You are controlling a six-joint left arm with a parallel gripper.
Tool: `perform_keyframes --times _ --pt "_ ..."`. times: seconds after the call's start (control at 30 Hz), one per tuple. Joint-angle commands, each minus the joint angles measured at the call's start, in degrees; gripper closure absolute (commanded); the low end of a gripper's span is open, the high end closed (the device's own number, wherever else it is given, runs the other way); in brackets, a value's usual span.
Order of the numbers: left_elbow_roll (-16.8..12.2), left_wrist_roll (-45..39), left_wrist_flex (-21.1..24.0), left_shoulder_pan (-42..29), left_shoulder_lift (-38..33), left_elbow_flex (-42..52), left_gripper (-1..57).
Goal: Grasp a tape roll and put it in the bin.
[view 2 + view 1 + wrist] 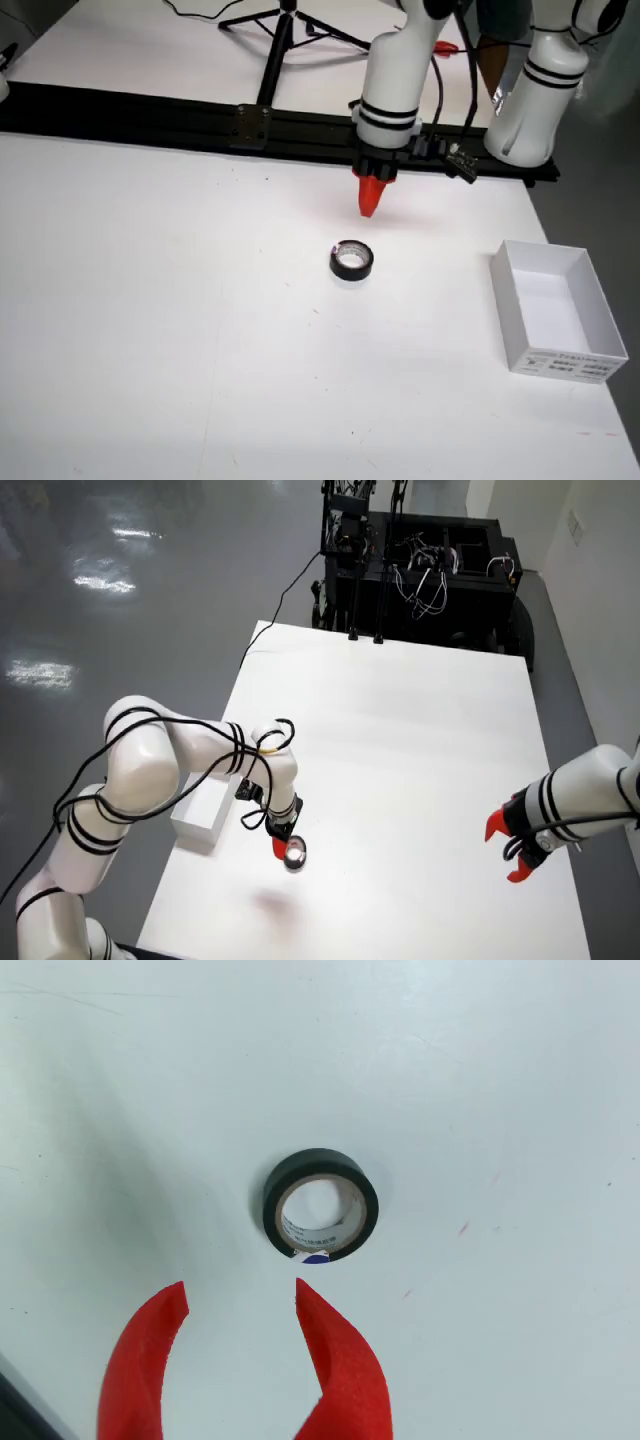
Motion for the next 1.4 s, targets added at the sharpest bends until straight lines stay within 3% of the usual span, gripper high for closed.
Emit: perform_keyframes --times 0.03,0.27,0.77,1.07,1.4 --pt "1.6 -2.3 -2.1 -0.5 0.8 2.3 32.4" --pt "1.8 -3.2 -3.2 -1.1 1.4 2.3 30.4" --pt "2.9 -5.9 -11.4 -3.3 3.6 2.0 29.5" --pt "2.8 -6.1 -12.1 -5.3 6.0 -0.3 31.2" --pt "3.9 -6.0 -13.4 -1.8 8.8 0.9 31.9"
